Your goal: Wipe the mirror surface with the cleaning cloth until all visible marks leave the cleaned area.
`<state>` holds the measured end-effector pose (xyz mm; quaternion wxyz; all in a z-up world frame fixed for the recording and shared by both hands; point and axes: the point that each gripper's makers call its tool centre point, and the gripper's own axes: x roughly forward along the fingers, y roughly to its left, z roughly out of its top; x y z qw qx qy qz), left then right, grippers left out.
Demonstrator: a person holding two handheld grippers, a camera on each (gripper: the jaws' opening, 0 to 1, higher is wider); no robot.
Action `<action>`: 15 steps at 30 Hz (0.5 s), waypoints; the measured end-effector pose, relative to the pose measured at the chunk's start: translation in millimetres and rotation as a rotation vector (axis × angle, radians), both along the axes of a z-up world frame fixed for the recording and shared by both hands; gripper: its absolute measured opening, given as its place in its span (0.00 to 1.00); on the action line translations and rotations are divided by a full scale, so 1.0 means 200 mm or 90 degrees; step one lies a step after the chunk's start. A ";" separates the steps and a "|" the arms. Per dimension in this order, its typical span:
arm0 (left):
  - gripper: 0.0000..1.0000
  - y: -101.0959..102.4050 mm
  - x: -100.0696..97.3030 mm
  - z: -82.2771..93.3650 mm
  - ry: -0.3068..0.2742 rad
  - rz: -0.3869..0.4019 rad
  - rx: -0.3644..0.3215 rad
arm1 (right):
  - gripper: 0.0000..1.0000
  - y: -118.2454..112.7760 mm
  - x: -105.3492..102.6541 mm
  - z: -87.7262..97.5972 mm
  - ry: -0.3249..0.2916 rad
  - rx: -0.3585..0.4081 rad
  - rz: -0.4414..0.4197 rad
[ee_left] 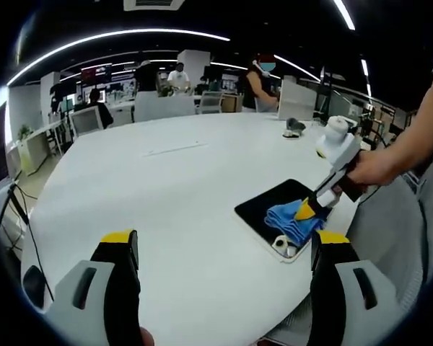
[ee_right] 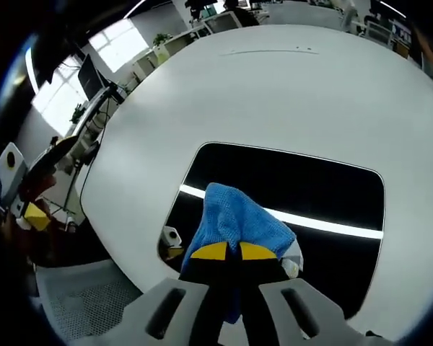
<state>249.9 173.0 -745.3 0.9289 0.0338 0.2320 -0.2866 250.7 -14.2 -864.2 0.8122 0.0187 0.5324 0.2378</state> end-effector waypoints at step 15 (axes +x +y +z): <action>0.99 -0.02 0.03 -0.01 -0.005 0.011 -0.010 | 0.00 0.01 -0.05 0.00 0.000 -0.001 -0.008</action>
